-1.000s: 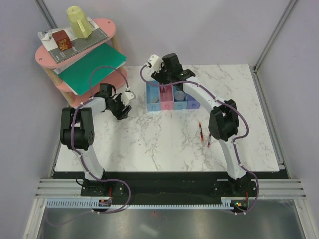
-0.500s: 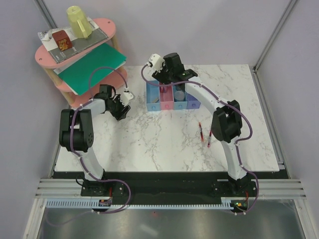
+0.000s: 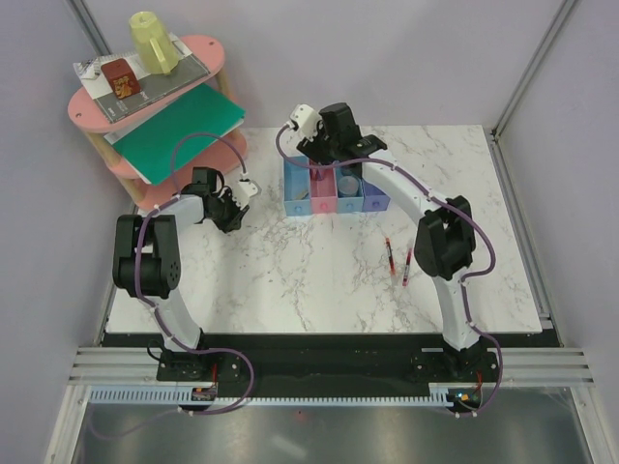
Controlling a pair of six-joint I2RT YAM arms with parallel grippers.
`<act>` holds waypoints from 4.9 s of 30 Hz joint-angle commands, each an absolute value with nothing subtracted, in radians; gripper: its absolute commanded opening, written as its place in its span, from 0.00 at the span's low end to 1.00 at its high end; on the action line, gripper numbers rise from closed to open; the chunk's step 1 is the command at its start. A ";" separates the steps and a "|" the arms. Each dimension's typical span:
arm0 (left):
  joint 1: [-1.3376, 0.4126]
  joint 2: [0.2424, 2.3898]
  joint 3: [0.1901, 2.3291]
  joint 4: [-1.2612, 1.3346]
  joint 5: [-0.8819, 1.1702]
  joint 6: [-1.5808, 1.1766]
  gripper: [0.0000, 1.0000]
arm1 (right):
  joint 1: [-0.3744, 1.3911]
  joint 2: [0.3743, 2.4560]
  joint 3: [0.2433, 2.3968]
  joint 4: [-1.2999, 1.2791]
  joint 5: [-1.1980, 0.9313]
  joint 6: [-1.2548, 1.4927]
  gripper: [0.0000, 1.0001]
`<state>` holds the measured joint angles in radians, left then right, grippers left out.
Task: Sort the stationery into containers
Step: Pick up the stationery from the center of the board, then place the stationery in the storage box, then pick up the pen from the center of the board, then place the pen in the storage box.
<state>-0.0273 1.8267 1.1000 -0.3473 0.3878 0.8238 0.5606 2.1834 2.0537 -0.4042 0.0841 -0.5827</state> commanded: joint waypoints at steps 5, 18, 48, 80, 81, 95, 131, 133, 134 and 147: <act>-0.083 1.743 1.156 -0.411 0.431 0.749 0.02 | 0.537 2.051 2.028 -0.373 0.145 -0.555 0.73; -0.276 1.848 1.594 -0.318 0.568 0.488 0.02 | 0.425 1.734 1.523 -0.471 0.101 -0.482 0.75; -0.367 2.100 1.575 -0.149 0.407 0.508 0.02 | 0.371 1.577 1.086 -0.601 -0.025 -0.281 0.56; -0.410 1.945 1.490 -0.196 0.244 0.545 0.76 | 0.411 1.761 1.112 -0.552 -0.020 -0.276 0.38; -0.411 1.924 1.479 -0.202 0.244 0.543 0.77 | 0.410 1.761 1.111 -0.551 -0.020 -0.273 0.37; -0.411 1.545 1.235 -0.319 0.238 0.526 0.78 | 0.416 1.649 1.132 -0.584 -0.020 -0.256 0.00; -0.428 1.111 1.065 -0.629 0.284 0.689 0.78 | 0.278 2.304 2.198 -0.448 -0.032 -0.155 0.00; -0.428 1.109 1.065 -0.630 0.285 0.695 0.78 | 0.278 2.336 2.213 -0.445 -0.035 -0.143 0.00; -0.428 1.111 1.065 -0.632 0.285 0.698 0.78 | 0.278 2.339 2.217 -0.443 -0.037 -0.140 0.00; -0.428 1.120 1.097 -0.635 0.307 0.706 0.79 | 0.276 2.177 1.905 -0.393 -0.031 -0.160 0.43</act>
